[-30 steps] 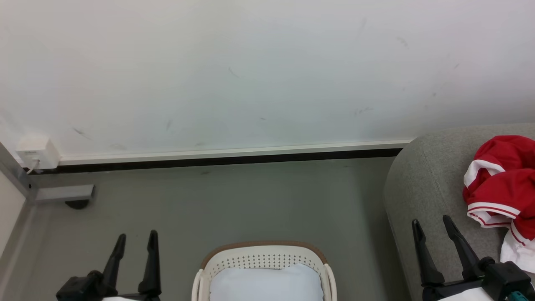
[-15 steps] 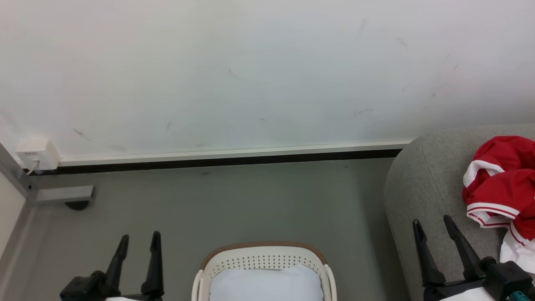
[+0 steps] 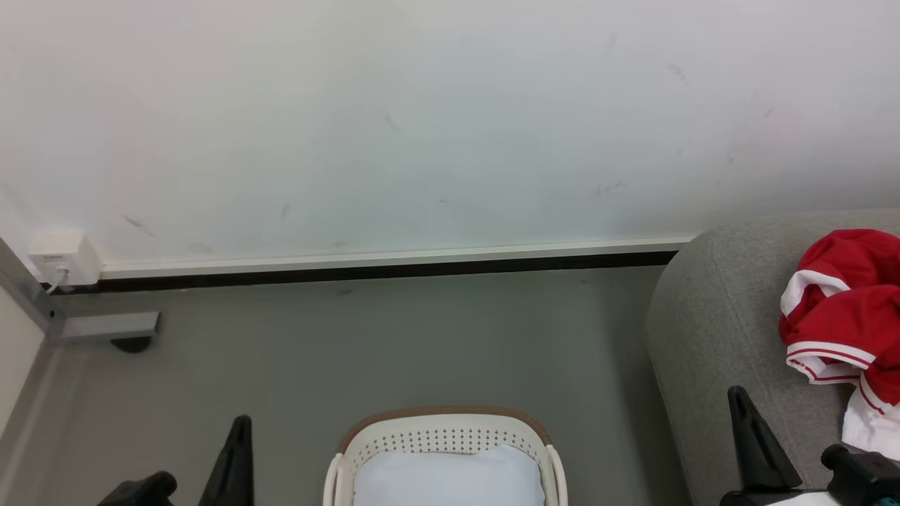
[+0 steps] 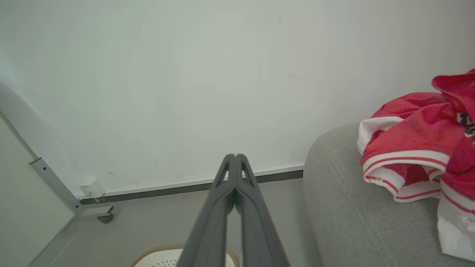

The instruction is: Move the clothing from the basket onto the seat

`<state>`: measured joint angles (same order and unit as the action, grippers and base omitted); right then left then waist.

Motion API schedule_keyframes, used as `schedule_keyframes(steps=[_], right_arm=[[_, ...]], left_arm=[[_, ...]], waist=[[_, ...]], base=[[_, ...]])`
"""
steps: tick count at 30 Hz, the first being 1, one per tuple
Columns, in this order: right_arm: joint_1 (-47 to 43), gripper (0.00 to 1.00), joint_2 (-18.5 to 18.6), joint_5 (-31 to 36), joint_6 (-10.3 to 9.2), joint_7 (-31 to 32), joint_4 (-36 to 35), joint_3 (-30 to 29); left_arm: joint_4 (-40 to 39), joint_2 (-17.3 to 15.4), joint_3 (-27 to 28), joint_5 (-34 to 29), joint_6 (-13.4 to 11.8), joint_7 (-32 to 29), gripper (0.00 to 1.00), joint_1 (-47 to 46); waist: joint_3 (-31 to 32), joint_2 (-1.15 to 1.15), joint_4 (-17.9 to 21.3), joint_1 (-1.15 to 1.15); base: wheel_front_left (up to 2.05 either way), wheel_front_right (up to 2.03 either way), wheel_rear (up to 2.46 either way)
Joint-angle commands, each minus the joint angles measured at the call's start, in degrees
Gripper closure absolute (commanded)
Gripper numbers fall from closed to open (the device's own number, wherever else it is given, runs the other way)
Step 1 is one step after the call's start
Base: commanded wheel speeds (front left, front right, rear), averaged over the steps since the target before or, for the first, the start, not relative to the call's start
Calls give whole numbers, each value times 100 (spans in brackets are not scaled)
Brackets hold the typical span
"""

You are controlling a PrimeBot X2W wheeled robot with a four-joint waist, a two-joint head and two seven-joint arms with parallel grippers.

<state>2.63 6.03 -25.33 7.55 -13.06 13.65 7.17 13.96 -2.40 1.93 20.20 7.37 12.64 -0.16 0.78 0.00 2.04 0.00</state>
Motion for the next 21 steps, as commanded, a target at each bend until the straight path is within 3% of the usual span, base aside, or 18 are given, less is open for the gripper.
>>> schedule_keyframes(steps=[1,21], right_arm=[[117,100,23,-299,-1,65,-75,-68],[199,100,-28,-2039,-3,528,-50,-368]], left_arm=[[-88,-24,48,333,2,-56,100,-151],[-83,-35,150,2156,5,-539,100,-277]], waist=[[-2,0,-4,0],[-18,0,-39,0]], base=[[0,0,0],[0,0,0]])
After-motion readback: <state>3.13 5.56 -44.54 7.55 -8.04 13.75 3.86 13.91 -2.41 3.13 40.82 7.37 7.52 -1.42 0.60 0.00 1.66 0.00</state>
